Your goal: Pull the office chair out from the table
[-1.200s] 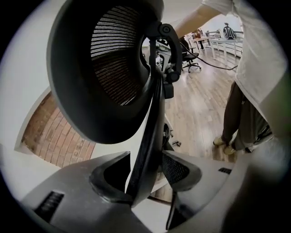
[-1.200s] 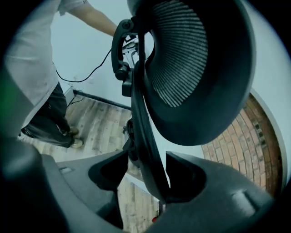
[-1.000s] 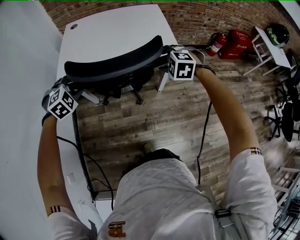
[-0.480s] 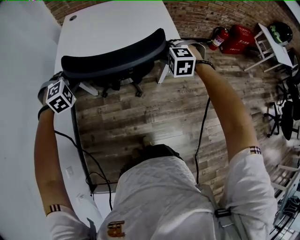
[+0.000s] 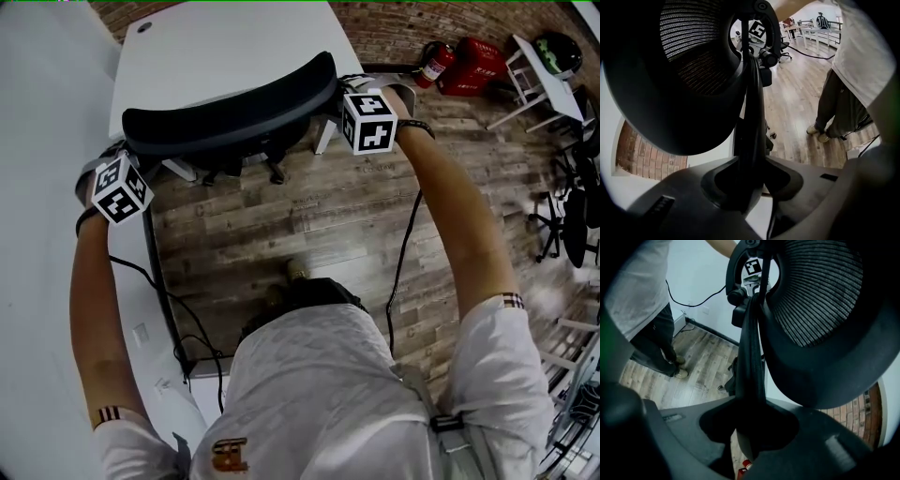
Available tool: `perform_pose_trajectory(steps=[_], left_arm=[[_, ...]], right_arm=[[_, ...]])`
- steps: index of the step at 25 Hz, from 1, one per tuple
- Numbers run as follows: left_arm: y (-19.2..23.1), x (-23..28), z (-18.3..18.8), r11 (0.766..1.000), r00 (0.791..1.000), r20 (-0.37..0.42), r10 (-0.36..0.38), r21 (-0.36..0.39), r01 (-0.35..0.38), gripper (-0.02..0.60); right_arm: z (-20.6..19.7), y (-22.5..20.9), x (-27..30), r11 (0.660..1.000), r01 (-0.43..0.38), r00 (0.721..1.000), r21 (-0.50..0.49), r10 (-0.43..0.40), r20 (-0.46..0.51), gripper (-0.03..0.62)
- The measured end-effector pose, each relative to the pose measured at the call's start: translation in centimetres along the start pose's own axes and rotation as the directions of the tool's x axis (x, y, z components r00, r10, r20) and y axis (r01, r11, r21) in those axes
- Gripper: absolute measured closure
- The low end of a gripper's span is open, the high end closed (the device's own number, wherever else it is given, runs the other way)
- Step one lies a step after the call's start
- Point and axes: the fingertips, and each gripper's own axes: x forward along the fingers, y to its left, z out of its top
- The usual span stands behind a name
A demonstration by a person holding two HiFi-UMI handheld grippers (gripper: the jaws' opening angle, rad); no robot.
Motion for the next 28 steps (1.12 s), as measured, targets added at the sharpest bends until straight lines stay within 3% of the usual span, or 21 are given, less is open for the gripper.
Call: perform_pose_trajectory(steps=[22, 28], left_arm=[[-9.1, -4.8, 1.9, 0.998, 0.998, 0.014, -0.053, 0.041, 0.053, 0.471], [-11.4, -6.5, 0.7, 0.997, 0.998, 0.013, -0.064, 0.039, 0.064, 0.471]], right_arm=[[1.9, 9.2, -6.0, 0.999, 0.019, 0.998, 0.028, -0.017, -0.054, 0.497], [4.1, 11.4, -6.9, 1.0, 0.019, 0.999, 0.016, -0.019, -0.035, 0.502]])
